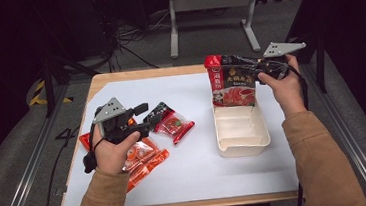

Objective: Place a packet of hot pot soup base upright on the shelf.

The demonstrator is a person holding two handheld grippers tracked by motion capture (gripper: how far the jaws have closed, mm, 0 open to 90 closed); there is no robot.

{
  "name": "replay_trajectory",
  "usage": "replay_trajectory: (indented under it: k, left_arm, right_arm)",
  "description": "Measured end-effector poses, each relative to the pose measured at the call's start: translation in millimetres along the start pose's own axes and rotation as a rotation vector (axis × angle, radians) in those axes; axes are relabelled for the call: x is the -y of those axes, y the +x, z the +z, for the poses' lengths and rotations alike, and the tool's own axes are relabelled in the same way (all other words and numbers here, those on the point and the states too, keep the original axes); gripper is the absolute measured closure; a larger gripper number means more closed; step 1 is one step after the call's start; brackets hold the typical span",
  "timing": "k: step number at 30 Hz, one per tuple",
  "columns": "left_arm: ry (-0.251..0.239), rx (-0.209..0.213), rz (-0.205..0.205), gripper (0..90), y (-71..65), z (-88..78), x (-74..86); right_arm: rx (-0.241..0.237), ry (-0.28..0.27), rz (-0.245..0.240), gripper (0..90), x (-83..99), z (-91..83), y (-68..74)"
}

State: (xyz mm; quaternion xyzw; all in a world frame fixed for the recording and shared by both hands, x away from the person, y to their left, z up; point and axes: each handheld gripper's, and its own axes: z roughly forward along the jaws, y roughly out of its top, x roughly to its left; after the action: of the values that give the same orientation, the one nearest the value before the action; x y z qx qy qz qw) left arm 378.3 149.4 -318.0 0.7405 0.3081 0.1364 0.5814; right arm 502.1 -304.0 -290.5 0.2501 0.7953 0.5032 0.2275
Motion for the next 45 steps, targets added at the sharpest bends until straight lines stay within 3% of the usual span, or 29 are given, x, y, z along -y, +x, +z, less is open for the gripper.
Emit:
replay_trajectory:
  k: [6,11,29,36,41,45]
  left_arm:
    - [0.001,-0.001,-0.001,37.8,0.9,0.1,0.4]
    - [0.005,0.002,-0.004,37.4,0.8,0.7,1.0]
    - [0.023,-0.009,0.007,32.6,2.5,1.8,1.2]
    - [0.055,-0.022,0.022,32.1,3.6,2.1,1.0]
    - [0.072,-0.034,0.028,28.8,6.8,2.4,2.8]
    - [0.090,-0.037,0.035,27.8,10.4,-0.5,5.3]
  right_arm:
    - [-0.002,-0.002,0.007,76.7,2.7,1.3,0.5]
    - [-0.004,0.052,0.001,75.8,14.1,9.7,3.6]
    - [0.021,0.033,0.075,76.8,41.1,0.7,0.3]
    - [0.028,0.032,0.084,75.9,43.0,-0.5,0.5]
    - [0.027,0.031,0.104,70.2,41.8,-1.6,2.1]
    - [0.049,0.012,0.127,53.4,39.7,-6.8,3.8]
